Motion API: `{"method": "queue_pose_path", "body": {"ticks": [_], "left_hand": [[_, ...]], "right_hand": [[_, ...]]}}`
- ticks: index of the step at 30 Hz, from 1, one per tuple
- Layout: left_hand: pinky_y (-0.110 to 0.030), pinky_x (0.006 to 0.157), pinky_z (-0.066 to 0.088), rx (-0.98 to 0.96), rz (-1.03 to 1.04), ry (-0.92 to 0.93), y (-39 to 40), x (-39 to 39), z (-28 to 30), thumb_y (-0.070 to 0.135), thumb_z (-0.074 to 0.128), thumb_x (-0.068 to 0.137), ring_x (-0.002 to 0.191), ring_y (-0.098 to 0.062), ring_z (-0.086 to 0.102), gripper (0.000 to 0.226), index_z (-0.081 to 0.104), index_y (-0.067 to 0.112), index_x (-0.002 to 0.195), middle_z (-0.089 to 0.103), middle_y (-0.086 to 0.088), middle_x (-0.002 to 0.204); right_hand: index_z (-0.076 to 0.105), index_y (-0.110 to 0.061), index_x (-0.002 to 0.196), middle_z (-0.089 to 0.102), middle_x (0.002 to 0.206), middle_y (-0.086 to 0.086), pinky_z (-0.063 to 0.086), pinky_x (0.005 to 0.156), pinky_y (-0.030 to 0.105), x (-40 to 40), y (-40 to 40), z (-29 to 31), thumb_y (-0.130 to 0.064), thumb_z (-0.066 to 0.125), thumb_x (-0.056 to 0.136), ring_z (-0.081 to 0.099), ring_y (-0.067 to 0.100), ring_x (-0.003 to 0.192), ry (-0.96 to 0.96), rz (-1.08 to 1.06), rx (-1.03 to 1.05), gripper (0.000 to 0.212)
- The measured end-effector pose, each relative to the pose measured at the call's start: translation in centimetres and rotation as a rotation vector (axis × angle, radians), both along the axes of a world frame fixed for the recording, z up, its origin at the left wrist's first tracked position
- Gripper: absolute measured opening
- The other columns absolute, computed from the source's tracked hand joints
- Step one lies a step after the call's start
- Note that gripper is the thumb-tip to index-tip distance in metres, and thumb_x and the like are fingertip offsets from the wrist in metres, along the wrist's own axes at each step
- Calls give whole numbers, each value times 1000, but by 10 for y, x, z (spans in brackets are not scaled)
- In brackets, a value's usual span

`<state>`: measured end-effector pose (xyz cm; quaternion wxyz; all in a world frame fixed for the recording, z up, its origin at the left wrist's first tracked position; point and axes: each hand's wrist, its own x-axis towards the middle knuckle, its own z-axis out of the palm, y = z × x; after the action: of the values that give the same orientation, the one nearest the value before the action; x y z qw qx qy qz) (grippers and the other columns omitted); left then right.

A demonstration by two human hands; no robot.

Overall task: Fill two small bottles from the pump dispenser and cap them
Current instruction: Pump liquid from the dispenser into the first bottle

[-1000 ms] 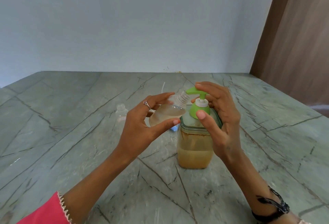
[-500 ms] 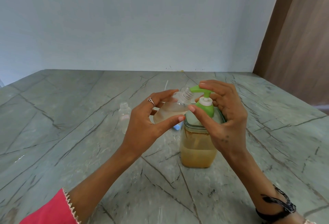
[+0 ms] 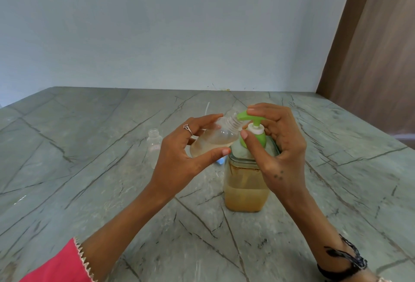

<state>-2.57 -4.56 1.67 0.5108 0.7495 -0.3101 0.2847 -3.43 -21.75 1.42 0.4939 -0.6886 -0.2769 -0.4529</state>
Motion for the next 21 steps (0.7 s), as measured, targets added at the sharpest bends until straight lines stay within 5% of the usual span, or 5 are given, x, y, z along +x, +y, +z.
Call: {"method": "queue_pose_path", "body": {"ticks": [10,21], "left_hand": [[-7,73,46,8,-1,-16,1,1,-1,45,68,69,100,5,56,50,53,38,117,57,34,106],[-6,73,44,25,19,-28,2,1,-2,44,68,70,98,5,55,49,53,39,117,57,31,106]], "right_hand": [[57,-15,115,57,116,-1,50,87,25,-1,0,-2,-6,66,83,60,12,107,-3,-17,-14,35],[60,-25,100,64,98,6,56,74,42,-2,1,2,-7,67,82,66,22,93,46,-6,55,25]]}}
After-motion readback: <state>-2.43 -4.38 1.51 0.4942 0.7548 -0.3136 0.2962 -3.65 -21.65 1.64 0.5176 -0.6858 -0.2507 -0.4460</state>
